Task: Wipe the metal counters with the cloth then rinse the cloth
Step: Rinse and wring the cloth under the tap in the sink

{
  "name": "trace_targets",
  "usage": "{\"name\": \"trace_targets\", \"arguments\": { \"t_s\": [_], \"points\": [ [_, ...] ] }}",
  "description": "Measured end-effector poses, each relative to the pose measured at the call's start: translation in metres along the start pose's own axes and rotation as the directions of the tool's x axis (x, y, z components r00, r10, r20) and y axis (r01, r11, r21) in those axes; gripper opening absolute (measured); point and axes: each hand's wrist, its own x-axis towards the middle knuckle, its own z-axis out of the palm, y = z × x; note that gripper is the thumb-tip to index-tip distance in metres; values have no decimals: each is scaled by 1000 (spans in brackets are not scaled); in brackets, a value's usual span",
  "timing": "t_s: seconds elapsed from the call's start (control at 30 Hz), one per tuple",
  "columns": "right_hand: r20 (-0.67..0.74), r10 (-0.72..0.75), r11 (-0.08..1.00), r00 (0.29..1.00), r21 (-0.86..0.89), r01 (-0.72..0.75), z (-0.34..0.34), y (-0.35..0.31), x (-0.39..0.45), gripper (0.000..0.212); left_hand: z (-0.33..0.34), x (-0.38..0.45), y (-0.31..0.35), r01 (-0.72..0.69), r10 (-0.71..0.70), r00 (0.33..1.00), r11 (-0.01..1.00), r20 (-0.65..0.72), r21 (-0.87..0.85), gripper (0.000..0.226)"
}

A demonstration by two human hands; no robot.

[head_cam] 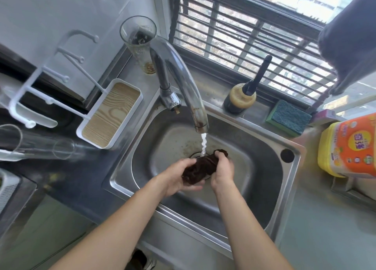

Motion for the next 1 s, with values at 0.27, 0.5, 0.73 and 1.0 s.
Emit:
{"name": "trace_targets", "arguments": {
  "t_s": [0.27, 0.5, 0.73, 1.0],
  "points": [
    [-54, -169, 781, 984, -616, 100, -5, 6, -9, 49, 7, 30, 9, -248, 275, 867, 961, -415, 119, 17],
    [280, 73, 967, 957, -256, 1, 12, 11, -14, 48, 8, 35, -2, -248, 292, 890, 955, -351, 165, 37],
    [443, -144, 791, 885, -486, 372, 6, 10, -1, 58, 14, 36, 14, -271, 272, 896, 961, -351, 52, 33],
    [-148, -212, 940, 966, -300, 161, 7, -8, 13, 20, 24, 28, 8, -143, 146, 949, 989, -280, 32, 29]
  ]
}}
